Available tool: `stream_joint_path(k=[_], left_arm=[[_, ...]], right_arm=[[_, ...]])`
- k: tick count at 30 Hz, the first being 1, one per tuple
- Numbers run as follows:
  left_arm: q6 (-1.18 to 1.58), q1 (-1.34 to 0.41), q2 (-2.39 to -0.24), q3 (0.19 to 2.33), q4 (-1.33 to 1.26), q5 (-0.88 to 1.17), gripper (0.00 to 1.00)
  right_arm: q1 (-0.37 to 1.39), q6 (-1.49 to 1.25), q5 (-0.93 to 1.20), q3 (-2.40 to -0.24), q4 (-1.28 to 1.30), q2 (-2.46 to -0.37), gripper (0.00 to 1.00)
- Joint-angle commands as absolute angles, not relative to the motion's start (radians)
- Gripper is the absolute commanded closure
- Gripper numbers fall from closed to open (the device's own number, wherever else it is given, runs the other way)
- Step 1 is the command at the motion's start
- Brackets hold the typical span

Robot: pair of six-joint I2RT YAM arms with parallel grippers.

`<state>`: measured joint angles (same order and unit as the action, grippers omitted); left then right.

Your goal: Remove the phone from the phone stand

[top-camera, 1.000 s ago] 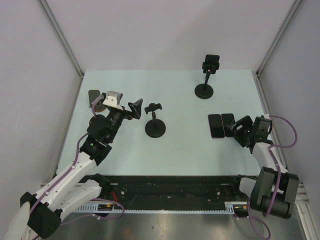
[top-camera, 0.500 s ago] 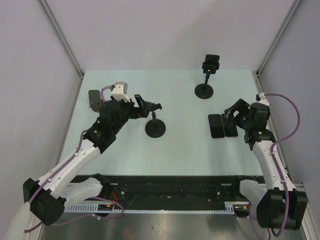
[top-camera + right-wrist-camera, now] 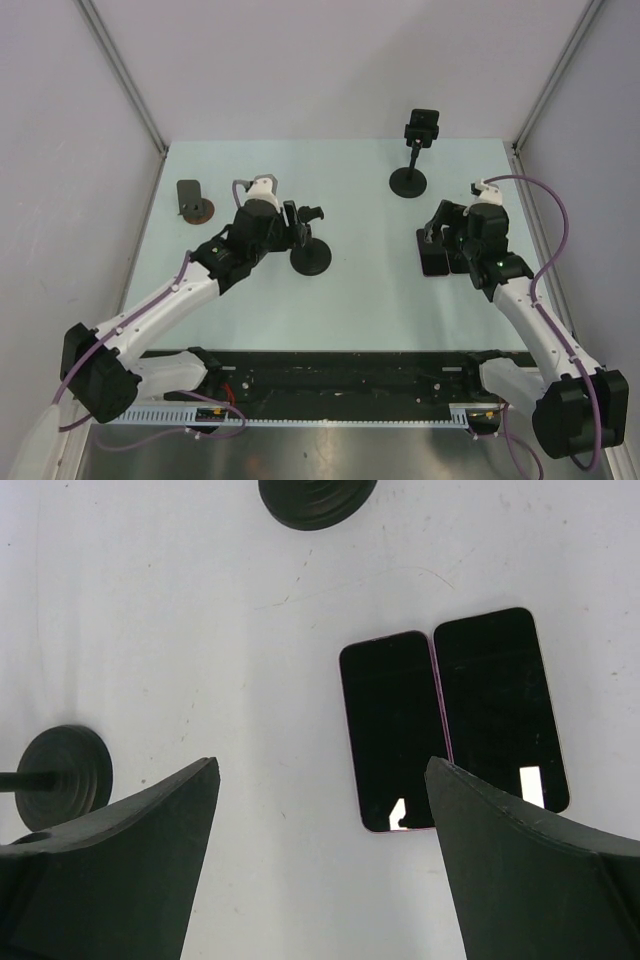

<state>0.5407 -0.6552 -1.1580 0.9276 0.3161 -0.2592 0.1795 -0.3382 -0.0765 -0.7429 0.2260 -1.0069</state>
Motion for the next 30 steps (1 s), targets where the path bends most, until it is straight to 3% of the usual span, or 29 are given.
stream_joint_path(k=[1,9,11,14,17,18,30], left_arm=[[0.532,-0.658,-1.167,0.999,0.316,-0.316,0.32],[0.525,-0.658,-1.213,1.029,0.316,-0.341,0.42],[0.52,-0.658,-1.216,1.034,0.318,-0.345,0.51],[0.493,-0.658,-1.218,1.043,0.316,-0.362,0.7],[0.425,-0.649,-1.219,1.061,0.316,-0.374,0.96],[0.407,-0.643,-1.221,1.068,0.316,-0.368,1.0],[0.068,-0.289,-1.282,1.147,0.221,-0.129,1.0]], right_arm=[[0.196,-0.296,-0.129,-0.784,0.199,-1.002,0.11],[0.255,-0.259,-0.173,-0.781,0.192,-0.988,0.1],[0.273,-0.249,-0.187,-0.781,0.189,-0.983,0.1],[0.29,-0.236,-0.198,-0.778,0.18,-0.985,0.1],[0.302,-0.232,-0.202,-0.773,0.173,-0.988,0.1],[0.308,-0.226,-0.204,-0.775,0.173,-0.985,0.1],[0.316,-0.199,-0.183,-0.765,0.149,-0.979,0.11]])
